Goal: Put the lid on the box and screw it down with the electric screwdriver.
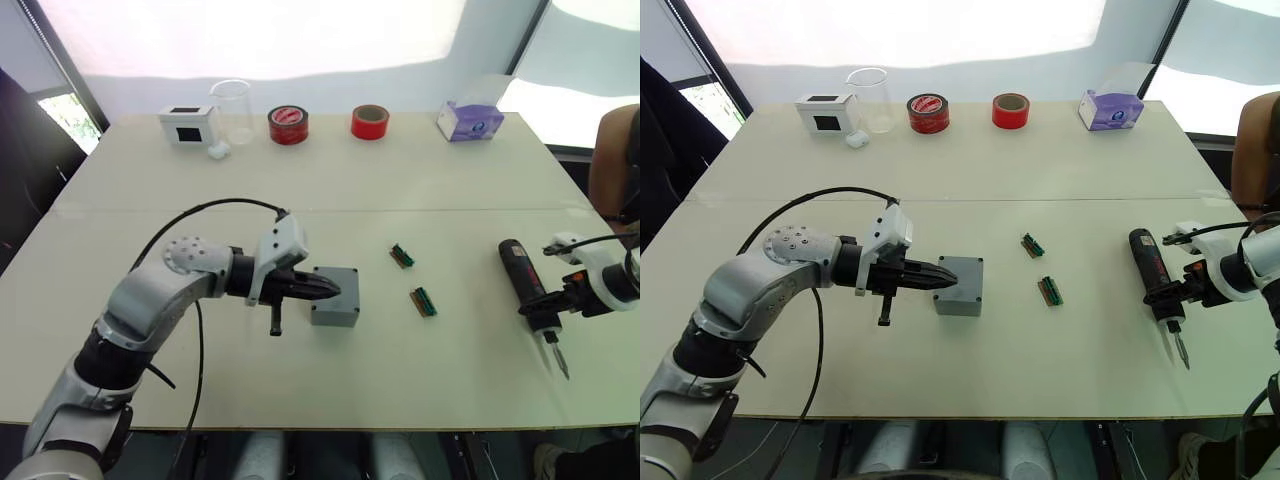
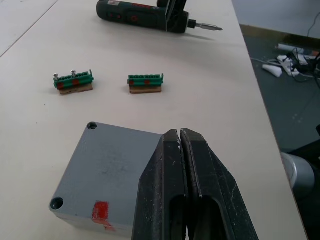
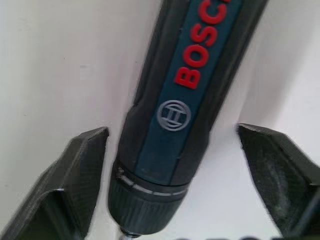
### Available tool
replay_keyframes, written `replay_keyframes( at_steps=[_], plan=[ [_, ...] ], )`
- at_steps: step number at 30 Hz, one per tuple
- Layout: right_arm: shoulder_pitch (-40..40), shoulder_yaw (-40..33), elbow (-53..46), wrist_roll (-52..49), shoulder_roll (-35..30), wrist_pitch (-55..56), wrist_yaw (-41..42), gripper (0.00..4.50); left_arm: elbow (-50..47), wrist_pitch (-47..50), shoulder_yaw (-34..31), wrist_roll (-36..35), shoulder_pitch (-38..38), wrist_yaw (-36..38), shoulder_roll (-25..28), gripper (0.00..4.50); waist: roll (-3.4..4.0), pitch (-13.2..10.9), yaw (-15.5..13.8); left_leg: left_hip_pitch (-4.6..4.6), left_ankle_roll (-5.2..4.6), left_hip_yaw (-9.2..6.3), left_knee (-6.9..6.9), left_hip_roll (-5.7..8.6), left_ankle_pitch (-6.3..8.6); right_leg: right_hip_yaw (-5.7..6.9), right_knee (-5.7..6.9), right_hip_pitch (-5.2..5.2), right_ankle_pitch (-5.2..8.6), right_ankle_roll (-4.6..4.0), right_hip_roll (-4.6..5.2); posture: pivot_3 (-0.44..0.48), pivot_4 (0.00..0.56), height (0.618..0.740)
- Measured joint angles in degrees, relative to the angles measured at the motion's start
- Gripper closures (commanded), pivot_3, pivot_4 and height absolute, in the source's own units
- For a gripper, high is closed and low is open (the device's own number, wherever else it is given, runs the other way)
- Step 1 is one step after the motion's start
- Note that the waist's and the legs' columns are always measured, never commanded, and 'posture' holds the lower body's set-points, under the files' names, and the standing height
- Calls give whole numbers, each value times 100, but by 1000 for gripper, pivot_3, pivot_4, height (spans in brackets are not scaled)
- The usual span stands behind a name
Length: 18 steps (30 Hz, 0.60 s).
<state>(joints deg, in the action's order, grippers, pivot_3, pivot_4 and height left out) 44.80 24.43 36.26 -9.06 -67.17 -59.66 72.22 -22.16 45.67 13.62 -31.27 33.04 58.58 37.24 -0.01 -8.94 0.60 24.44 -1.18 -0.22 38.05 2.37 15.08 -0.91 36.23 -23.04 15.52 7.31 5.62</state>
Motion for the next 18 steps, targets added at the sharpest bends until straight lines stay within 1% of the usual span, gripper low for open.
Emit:
replay_keyframes(
  at_steps=[1, 2, 3, 9, 11, 12, 13, 14, 15, 16, 17, 18],
  plan=[
    [16, 11, 48, 78, 23, 43, 45, 1998, -30, 7, -11, -11, -25, -11, 9, 4500, 0, 0, 0, 0, 0, 0, 0, 0, 0, 0, 0, 0, 0, 0, 0, 0, 150, 740],
    [57, 18, 146, 170, 54, 83, 121, 2481, -48, 10, -23, -22, -48, -20, 14, 4500, 0, 0, -2, 0, 2, -1, -1, 0, -1, 0, 0, 0, 0, 0, -1, 0, 150, 740],
    [66, 21, 162, 229, 94, 127, 184, 2706, -47, 12, -32, -23, -53, -30, 17, 4500, 0, 0, -2, -1, 2, -3, 0, -1, -1, 2, 0, 1, 0, 0, -2, 0, 150, 740],
    [206, -78, 438, 472, 253, 296, 216, 2708, 116, 2, -81, -17, 26, -73, 19, 4500, -1, 0, 2, -5, 5, -4, 4, 0, -2, 3, 0, 9, -1, 1, -1, 0, 150, 740],
    [399, -276, 701, 522, 430, 500, -78, 2708, 267, -10, -112, -8, 96, -67, 25, 4500, 4, -3, 46, -6, 5, 6, 8, 3, -3, -8, 0, 6, -8, 8, -1, 0, 150, 740],
    [576, -475, 842, 526, 532, 523, -289, 2708, 347, -26, -138, -7, 112, -58, 29, 4500, 27, -15, 53, -6, 6, 12, 7, 6, -3, -16, 4, -1, -9, 10, 0, 0, 150, 740],
    [725, -781, 883, 431, 612, 456, -422, 2708, 435, -36, -171, -6, 118, -43, 35, 4500, 44, -25, 58, -3, 8, 18, 6, 6, -5, -22, 8, -11, -9, 11, -1, 0, 150, 740],
    [891, -1552, 736, 70, 815, 317, -718, 2708, 636, -56, -224, 2, 126, -12, 49, 4500, 56, -33, 74, 0, 45, 23, -2, 2, -26, -31, 19, -26, -9, 11, -5, 0, 150, 740],
    [961, -2178, 431, -239, 1012, 233, -964, 2708, 770, -78, -246, 8, 146, 2, 59, 4500, 58, -35, 76, 0, 49, 23, -11, -2, -29, -32, 23, -34, -8, 9, -9, 0, 150, 740],
    [967, -2735, 81, -494, 1223, 201, -1214, 2708, 848, -95, -271, 7, 163, 15, 65, 4500, 55, -37, 67, 3, 57, 21, -18, -13, -33, -31, 25, -40, -6, 5, -19, 0, 150, 740],
    [965, -3489, -516, -877, 1586, 153, -1626, 2708, 937, -101, -297, 6, 188, 48, 74, 4500, 52, -38, 40, 4, 60, 12, -23, -20, -35, -29, 31, -44, 1, -7, -29, 0, 150, 740],
    [918, -3969, -998, -1111, 1904, 108, -1931, 2708, 993, -104, -306, 3, 224, 87, 74, 4500, 51, -38, 16, 4, 63, 2, -27, -21, -37, -24, 37, -45, 5, -13, -32, 0, 150, 740]
  ],
)
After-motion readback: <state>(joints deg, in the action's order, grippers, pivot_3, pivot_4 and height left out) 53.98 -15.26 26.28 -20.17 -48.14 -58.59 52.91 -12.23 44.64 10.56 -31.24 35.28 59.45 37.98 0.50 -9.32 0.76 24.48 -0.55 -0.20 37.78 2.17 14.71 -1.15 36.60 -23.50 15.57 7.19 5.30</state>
